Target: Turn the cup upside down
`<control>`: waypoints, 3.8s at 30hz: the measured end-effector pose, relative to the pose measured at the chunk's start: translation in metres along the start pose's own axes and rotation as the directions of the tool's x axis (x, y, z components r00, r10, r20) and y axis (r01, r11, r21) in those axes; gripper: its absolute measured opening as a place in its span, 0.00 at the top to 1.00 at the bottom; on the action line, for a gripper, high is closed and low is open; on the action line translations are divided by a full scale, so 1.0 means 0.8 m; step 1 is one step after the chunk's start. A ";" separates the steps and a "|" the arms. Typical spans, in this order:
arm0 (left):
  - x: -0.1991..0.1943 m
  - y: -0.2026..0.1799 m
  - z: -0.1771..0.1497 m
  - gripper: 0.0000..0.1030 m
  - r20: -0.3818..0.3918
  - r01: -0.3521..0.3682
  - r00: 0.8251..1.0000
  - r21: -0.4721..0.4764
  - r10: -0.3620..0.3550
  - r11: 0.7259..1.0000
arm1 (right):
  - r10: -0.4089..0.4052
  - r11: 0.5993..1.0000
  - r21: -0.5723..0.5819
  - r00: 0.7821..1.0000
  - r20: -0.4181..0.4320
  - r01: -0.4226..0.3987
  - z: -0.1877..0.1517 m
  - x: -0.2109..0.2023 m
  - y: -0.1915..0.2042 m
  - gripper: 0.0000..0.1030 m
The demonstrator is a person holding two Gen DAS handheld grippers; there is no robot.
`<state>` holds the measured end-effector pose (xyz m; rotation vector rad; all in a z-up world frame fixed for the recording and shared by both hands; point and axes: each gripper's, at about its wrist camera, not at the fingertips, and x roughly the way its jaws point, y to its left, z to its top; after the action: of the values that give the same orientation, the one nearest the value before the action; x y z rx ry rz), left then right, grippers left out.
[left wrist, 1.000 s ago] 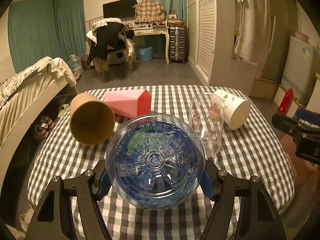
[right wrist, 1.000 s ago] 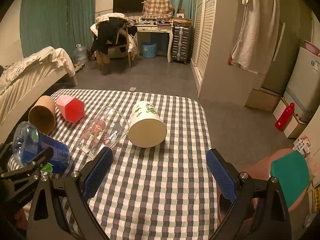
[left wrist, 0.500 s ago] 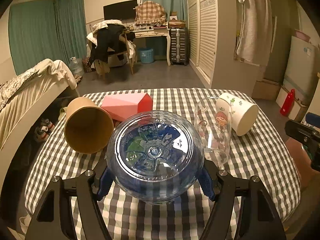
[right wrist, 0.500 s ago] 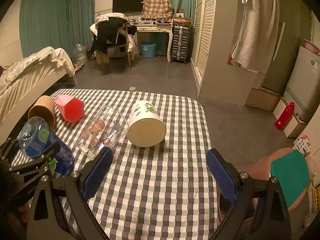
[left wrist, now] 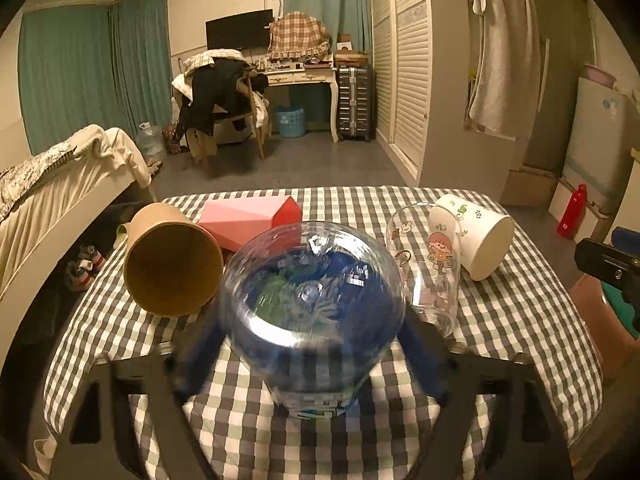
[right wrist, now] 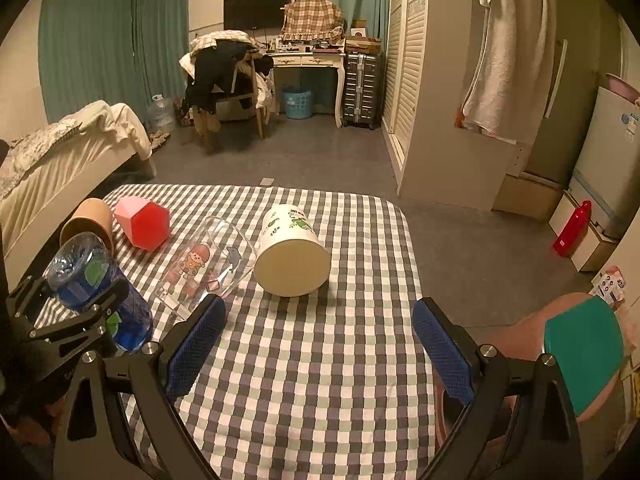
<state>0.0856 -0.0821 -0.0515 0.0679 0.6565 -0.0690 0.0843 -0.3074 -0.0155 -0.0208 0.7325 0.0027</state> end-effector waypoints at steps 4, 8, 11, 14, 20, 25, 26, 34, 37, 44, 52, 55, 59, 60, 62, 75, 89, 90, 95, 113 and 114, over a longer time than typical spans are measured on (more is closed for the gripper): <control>-0.012 -0.001 0.006 0.13 0.026 -0.001 1.000 0.001 0.001 1.000 | 0.008 1.000 0.005 1.000 0.012 -0.008 0.000 -0.006 -0.001 0.08; -0.030 0.003 0.017 0.13 0.059 0.014 0.998 -0.004 -0.014 1.000 | 0.005 1.000 0.003 1.000 0.027 -0.005 0.000 -0.017 -0.002 0.08; -0.047 0.005 0.026 0.13 0.093 0.021 0.995 -0.004 -0.021 1.000 | -0.007 1.000 0.008 0.999 0.039 0.007 0.000 -0.029 -0.003 0.08; -0.072 0.009 0.036 0.13 0.137 0.033 0.990 -0.002 -0.032 0.999 | -0.006 1.000 0.007 0.998 0.063 0.005 0.000 -0.046 -0.002 0.08; -0.122 0.022 0.046 0.13 0.212 0.060 0.976 -0.022 -0.054 0.998 | 0.047 0.999 -0.014 0.986 0.160 -0.045 -0.001 -0.093 0.010 0.08; -0.163 0.037 0.044 0.13 0.275 0.061 0.960 -0.024 -0.052 0.998 | 0.057 0.998 -0.035 0.973 0.225 -0.050 -0.007 -0.126 0.024 0.08; -0.172 0.042 0.042 0.13 0.288 0.061 0.956 -0.024 -0.052 0.998 | 0.056 0.998 -0.037 0.970 0.238 -0.049 -0.009 -0.133 0.027 0.08; -0.220 0.080 0.005 0.13 0.372 0.059 0.928 -0.071 -0.029 0.996 | 0.091 0.996 -0.053 0.927 0.364 -0.077 -0.028 -0.186 0.053 0.08; -0.227 0.093 -0.013 0.13 0.375 0.060 0.927 -0.118 -0.011 0.991 | 0.088 0.995 -0.072 0.913 0.398 -0.065 -0.036 -0.196 0.074 0.08; -0.211 0.105 -0.047 0.10 0.400 0.066 0.916 -0.121 -0.012 0.990 | 0.116 0.992 -0.091 0.921 0.372 -0.088 -0.066 -0.170 0.118 0.06; -0.171 0.117 -0.059 0.02 0.359 0.030 0.933 -0.121 0.016 0.992 | 0.091 0.994 -0.087 0.941 0.325 -0.066 -0.083 -0.120 0.134 0.00; -0.160 0.117 -0.064 0.01 0.344 -0.003 0.938 -0.112 0.041 0.994 | 0.077 0.996 -0.070 0.945 0.317 -0.058 -0.082 -0.107 0.133 0.00; -0.148 0.115 -0.067 0.01 0.318 -0.032 0.946 -0.103 0.064 0.994 | 0.061 0.998 -0.047 0.951 0.304 -0.049 -0.082 -0.097 0.131 0.00; -0.146 0.115 -0.068 0.01 0.313 -0.034 0.947 -0.104 0.065 0.994 | 0.057 0.998 -0.044 0.951 0.303 -0.045 -0.081 -0.097 0.130 0.00; -0.143 0.117 -0.068 0.01 0.301 -0.033 0.951 -0.111 0.065 0.993 | 0.045 0.999 -0.043 0.953 0.300 -0.033 -0.081 -0.094 0.130 0.00; -0.141 0.124 -0.068 0.01 0.280 -0.007 0.959 -0.140 0.046 0.990 | 0.026 0.998 -0.056 0.957 0.290 -0.010 -0.084 -0.094 0.130 0.00; -0.142 0.127 -0.067 0.01 0.274 -0.017 0.960 -0.146 0.057 0.989 | 0.031 0.996 -0.087 0.960 0.279 -0.007 -0.086 -0.090 0.141 0.00; -0.142 0.127 -0.067 0.01 0.274 -0.018 0.960 -0.146 0.057 0.989 | 0.031 0.996 -0.089 0.960 0.280 -0.006 -0.087 -0.090 0.142 0.00; -0.142 0.127 -0.068 0.01 0.273 -0.018 0.960 -0.144 0.057 0.989 | 0.030 0.995 -0.095 0.959 0.281 -0.003 -0.087 -0.090 0.143 0.00; -0.142 0.127 -0.067 0.01 0.268 -0.019 0.962 -0.144 0.058 0.989 | 0.031 0.995 -0.098 0.960 0.279 -0.004 -0.088 -0.089 0.146 0.00; -0.142 0.127 -0.067 0.01 0.268 -0.019 0.962 -0.144 0.057 0.989 | 0.030 0.995 -0.099 0.960 0.279 -0.003 -0.088 -0.089 0.146 0.00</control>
<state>-0.0280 0.0288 -0.0205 -0.0638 0.3838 0.0053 -0.0169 -0.1920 -0.0224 -0.1055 0.4479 0.0564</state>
